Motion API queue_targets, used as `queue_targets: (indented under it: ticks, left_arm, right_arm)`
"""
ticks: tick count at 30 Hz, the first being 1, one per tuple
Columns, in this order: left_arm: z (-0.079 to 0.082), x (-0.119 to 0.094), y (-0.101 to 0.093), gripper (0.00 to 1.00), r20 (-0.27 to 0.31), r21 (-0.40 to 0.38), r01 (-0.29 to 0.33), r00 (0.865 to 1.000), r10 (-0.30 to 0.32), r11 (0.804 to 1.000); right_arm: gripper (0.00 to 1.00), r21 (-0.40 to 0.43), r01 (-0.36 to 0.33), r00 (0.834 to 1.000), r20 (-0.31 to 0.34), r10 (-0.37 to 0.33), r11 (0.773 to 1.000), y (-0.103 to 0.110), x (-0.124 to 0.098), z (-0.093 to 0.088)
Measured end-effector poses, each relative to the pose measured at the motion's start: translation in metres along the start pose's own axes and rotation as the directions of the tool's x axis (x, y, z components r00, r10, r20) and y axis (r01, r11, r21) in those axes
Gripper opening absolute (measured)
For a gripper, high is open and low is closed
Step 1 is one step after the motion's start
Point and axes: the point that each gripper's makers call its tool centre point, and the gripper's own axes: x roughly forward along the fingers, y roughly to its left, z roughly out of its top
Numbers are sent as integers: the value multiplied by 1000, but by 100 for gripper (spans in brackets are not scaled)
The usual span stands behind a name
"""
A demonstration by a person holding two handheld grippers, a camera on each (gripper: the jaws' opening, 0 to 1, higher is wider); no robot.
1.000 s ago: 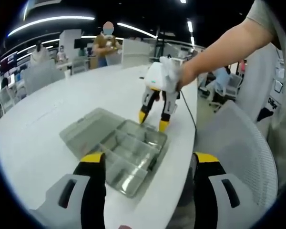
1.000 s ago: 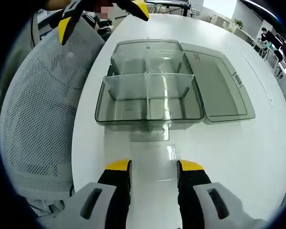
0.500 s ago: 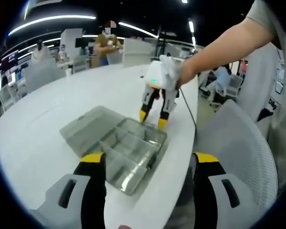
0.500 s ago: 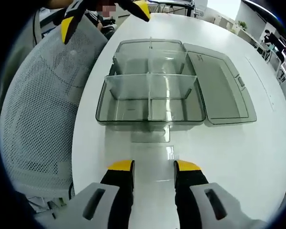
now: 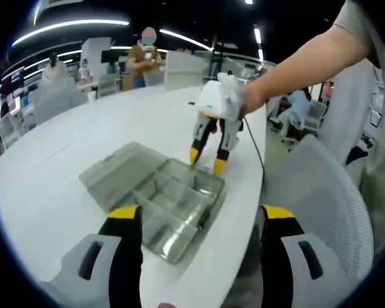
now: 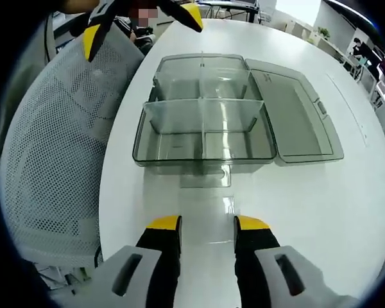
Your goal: Insert the divider into the dual guide fixture by aligning both edges with the guide slots and pushing it downward to the bottom, including one-sided entry, uneven engagement, binding, and posture correction.
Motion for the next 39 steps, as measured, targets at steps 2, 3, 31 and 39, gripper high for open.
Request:
queue_targets:
  ticks: [2, 3, 31, 39]
  left_arm:
    - [0, 0, 0, 73, -1, 0, 1, 1000, -1, 1000]
    - [-1, 0, -1, 73, -2, 0, 2, 1000, -2, 1000]
    - [-6, -1, 0, 73, -7, -16, 7, 1000, -7, 1000]
    - [-8, -2, 1, 73, -4, -26, 8, 1000, -8, 1000]
  right_arm:
    - [28, 7, 4, 1000, 7, -4, 1000, 0, -1, 1]
    - [28, 10, 5, 1000, 9, -5, 1000, 1, -2, 1]
    - [27, 50, 37, 999, 30, -39, 998, 2, -9, 1]
    - [27, 54, 52, 998, 38, -54, 997, 3, -16, 7]
